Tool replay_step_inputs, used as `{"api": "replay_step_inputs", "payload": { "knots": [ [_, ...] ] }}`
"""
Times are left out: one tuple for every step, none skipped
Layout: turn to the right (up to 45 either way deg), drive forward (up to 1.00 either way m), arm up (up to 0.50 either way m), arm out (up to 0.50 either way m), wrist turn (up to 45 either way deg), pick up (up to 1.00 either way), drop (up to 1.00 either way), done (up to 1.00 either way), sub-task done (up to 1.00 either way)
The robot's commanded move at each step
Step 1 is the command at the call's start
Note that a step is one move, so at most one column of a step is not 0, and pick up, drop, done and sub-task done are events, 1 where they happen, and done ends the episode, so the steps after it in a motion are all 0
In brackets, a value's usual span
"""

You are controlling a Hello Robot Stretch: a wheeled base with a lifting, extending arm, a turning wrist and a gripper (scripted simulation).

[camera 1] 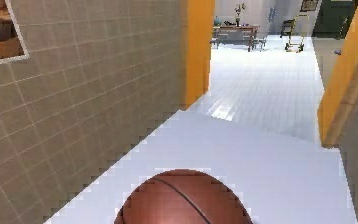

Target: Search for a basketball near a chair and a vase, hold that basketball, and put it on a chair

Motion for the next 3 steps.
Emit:
{"api": "replay_step_inputs", "payload": {
  "knots": [
    [24.0,0.0,0.0,0.0,0.0,0.0,0.0,0.0,0.0],
    [0.0,1.0,0.0,0.0,0.0,0.0,0.0,0.0,0.0],
    [3.0,0.0,0.0,0.0,0.0,0.0,0.0,0.0,0.0]
  ]
}}
